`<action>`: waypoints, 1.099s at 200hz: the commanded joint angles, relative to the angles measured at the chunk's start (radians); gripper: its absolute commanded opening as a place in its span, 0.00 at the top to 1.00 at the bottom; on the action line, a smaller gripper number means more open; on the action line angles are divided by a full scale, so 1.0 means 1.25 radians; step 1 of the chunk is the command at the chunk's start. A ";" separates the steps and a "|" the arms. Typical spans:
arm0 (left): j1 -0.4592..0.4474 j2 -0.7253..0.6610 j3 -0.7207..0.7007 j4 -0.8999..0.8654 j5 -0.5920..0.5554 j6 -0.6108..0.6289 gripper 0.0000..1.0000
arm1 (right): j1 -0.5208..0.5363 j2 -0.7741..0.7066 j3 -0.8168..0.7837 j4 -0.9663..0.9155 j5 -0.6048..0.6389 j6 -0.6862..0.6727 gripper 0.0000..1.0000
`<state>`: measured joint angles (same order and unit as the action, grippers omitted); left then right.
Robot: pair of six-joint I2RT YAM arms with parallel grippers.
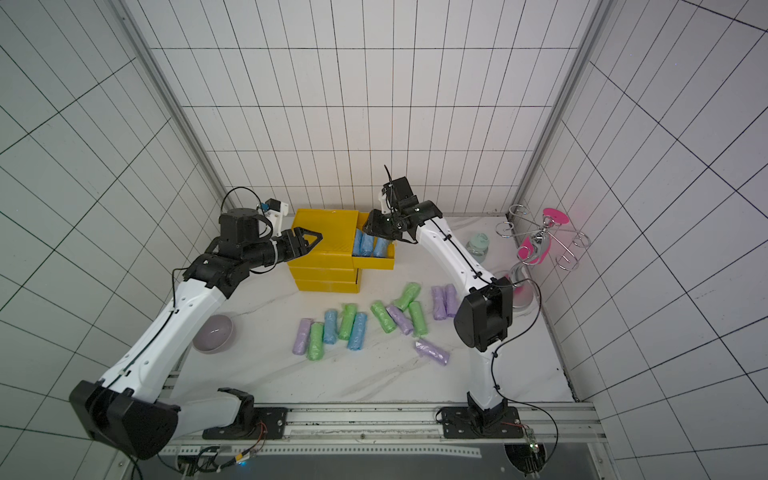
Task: Sort the rolls of trash bags by color and place them into the drawer
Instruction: Place the roll of trash bags in the drawer, then pick up the roll of trash bags from the center of the board.
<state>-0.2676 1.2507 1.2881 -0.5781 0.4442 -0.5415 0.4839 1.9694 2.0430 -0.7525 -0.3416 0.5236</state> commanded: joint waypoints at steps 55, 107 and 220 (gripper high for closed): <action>-0.091 -0.110 -0.103 -0.067 -0.142 0.009 0.35 | 0.011 -0.286 -0.202 -0.021 0.008 -0.058 0.55; -0.167 -0.184 -0.221 -0.068 -0.215 -0.039 0.35 | 0.072 -0.549 -0.601 0.072 0.048 -0.010 0.49; -0.218 -0.281 -0.544 0.036 -0.185 -0.192 0.36 | 0.291 -0.540 -1.090 0.513 0.092 0.283 0.49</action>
<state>-0.5316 0.9337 0.6449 -0.5968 0.2050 -0.7410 0.7956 1.2446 0.7193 -0.2821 -0.2893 0.7902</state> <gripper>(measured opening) 0.641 0.508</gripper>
